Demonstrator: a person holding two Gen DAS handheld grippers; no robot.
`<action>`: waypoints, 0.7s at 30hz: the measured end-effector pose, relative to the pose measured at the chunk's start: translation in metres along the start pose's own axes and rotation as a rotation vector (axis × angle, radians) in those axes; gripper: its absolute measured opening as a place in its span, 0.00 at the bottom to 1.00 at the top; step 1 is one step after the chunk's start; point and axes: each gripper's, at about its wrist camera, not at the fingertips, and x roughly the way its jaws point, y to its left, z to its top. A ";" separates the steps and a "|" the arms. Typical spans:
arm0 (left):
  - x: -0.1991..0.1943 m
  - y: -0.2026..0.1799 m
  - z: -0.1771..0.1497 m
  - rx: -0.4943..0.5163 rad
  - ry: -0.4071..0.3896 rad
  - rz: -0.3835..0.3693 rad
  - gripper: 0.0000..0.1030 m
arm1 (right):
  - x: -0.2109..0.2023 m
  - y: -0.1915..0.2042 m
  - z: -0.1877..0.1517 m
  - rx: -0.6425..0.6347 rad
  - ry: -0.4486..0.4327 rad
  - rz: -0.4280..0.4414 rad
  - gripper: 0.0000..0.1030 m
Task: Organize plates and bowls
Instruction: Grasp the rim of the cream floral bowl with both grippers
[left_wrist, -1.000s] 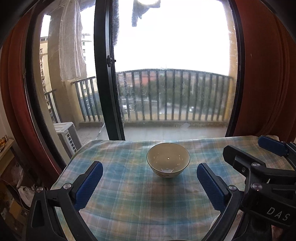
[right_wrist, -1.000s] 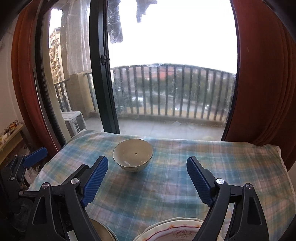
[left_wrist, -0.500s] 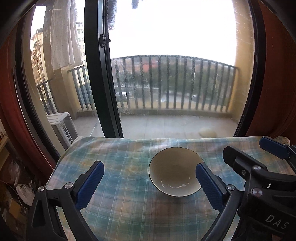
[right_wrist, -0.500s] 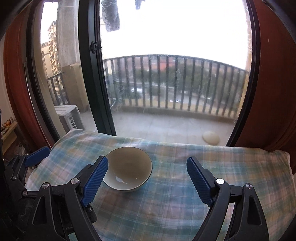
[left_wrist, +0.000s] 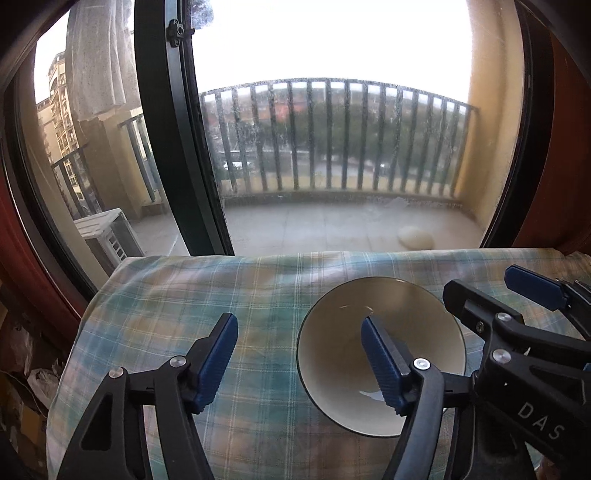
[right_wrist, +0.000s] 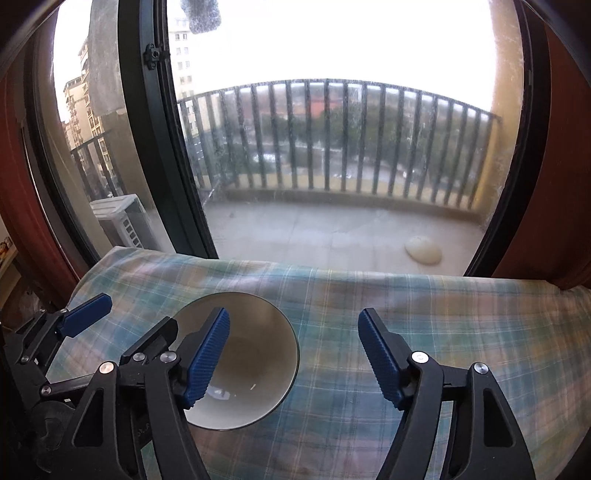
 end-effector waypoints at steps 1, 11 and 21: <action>0.004 -0.001 -0.002 0.006 0.011 -0.007 0.64 | 0.004 0.001 -0.003 0.000 0.009 -0.001 0.69; 0.026 -0.011 -0.014 0.028 0.061 -0.058 0.41 | 0.029 0.004 -0.016 -0.006 0.095 0.015 0.43; 0.031 -0.010 -0.015 0.028 0.057 -0.050 0.33 | 0.040 0.004 -0.020 -0.012 0.133 0.008 0.17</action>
